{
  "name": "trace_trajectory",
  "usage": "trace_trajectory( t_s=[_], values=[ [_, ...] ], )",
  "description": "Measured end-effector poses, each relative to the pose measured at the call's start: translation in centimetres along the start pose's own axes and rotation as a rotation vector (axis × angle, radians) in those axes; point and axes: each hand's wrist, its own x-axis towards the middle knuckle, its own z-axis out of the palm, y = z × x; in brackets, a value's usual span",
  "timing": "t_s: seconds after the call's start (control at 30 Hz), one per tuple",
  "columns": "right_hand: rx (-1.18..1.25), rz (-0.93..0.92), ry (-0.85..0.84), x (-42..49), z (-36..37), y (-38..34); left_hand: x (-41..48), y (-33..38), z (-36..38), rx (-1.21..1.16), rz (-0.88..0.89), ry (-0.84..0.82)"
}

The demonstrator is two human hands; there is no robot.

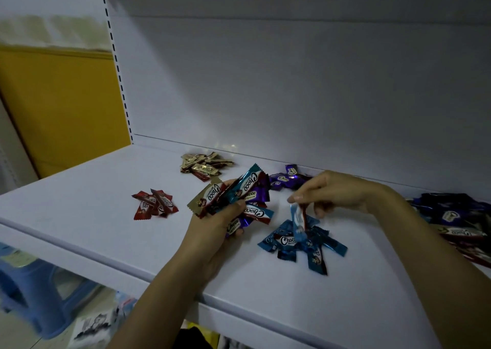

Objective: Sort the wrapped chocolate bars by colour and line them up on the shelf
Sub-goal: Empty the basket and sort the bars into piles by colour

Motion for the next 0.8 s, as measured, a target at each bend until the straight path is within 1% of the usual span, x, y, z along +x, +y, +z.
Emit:
trace_trajectory(
  t_s=[0.03, 0.07, 0.13, 0.2, 0.27, 0.3, 0.33, 0.4, 0.47, 0.5, 0.57, 0.63, 0.7, 0.77, 0.8],
  values=[
    [-0.019, 0.016, 0.012, 0.0, 0.0, 0.0, 0.0, 0.0, 0.0, 0.004, 0.002, -0.002],
    [-0.03, 0.014, 0.058, 0.0, 0.1, -0.1, 0.1, -0.1, 0.0, 0.008, 0.006, -0.006],
    [-0.013, -0.042, 0.211, 0.2, 0.6, -0.8, 0.1, -0.1, 0.0, 0.019, 0.019, -0.011],
    [0.075, -0.171, 0.371, 0.3, 1.5, -2.3, 0.2, -0.3, 0.1, 0.048, 0.047, -0.027],
    [0.111, -0.381, 0.47, 0.1, 3.0, -4.7, 0.2, -0.4, 0.3, 0.125, 0.098, -0.071],
    [0.067, -0.485, 0.47, -0.1, 3.8, -6.0, 0.1, -0.5, 0.4, 0.176, 0.128, -0.093],
    [-0.017, -0.565, 0.432, -0.3, 4.6, -7.2, 0.1, -0.5, 0.6, 0.228, 0.162, -0.103],
    [-0.23, -0.637, 0.258, -0.5, 6.1, -9.4, 0.0, -0.4, 0.9, 0.308, 0.237, -0.104],
    [-0.387, -0.608, 0.077, 0.0, 7.1, -10.7, -0.2, -0.2, 1.3, 0.375, 0.292, -0.103],
    [-0.413, -0.583, 0.03, 0.2, 7.4, -11.2, -0.3, -0.2, 1.4, 0.401, 0.304, -0.093],
    [-0.346, -0.55, 0.002, 0.7, 7.7, -11.9, -0.2, -0.2, 1.1, 0.368, 0.292, -0.084],
    [-0.151, -0.546, 0.042, 1.6, 7.4, -12.2, 0.0, -0.3, 0.7, 0.309, 0.243, -0.079],
    [0.08, -0.528, 0.158, 2.8, 6.5, -12.3, 0.2, -0.4, 0.5, 0.251, 0.201, -0.057],
    [0.242, -0.431, 0.308, 4.7, 5.3, -12.4, 0.3, -0.4, 0.4, 0.153, 0.17, -0.015],
    [0.294, -0.361, 0.351, 5.9, 4.9, -12.4, 0.4, -0.2, 0.3, 0.093, 0.155, 0.017]
  ],
)
